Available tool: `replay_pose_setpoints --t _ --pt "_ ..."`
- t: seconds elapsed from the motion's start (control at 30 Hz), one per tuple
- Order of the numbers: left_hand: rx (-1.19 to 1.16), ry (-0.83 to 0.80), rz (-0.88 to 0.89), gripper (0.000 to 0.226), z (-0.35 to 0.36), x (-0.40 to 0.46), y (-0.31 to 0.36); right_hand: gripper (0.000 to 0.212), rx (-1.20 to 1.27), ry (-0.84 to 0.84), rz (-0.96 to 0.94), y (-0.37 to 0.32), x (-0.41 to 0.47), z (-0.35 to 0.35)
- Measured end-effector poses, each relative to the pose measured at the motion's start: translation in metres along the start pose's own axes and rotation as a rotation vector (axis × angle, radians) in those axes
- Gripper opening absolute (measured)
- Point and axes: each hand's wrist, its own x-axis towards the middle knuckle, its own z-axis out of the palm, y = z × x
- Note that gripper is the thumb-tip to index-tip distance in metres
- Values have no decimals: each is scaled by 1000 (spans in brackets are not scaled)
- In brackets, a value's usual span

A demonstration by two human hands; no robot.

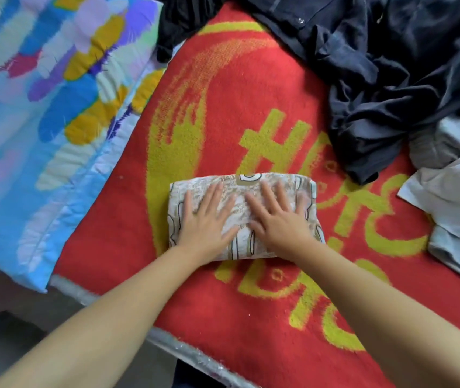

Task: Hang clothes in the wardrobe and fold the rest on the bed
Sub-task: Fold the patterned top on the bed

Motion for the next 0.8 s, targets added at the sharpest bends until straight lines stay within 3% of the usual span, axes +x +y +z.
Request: replay_pose_setpoints --t 0.1,0.2,0.3,0.4,0.5,0.67,0.73,0.8 --pt "-36 0 -95 72 18 2 -22 60 108 -62 209 42 -1 16" --pt "-148 25 -268 68 17 10 -26 58 -8 -118 203 54 -1 15" --pt "-212 2 -438 73 7 10 -18 60 -108 6 186 34 -7 3" --pt "-72 112 -231 80 4 -15 -4 64 -122 187 -65 8 -30 0" --pt "57 77 28 90 28 -51 9 86 -167 145 -214 -4 -49 16" --pt "17 8 -71 120 37 -36 13 115 -159 37 -36 1 -30 34" --pt "6 -2 -85 111 31 -24 13 109 -145 17 13 -3 -16 26" --pt "-34 -19 -85 94 20 -24 12 86 -130 -15 18 -7 -11 13"
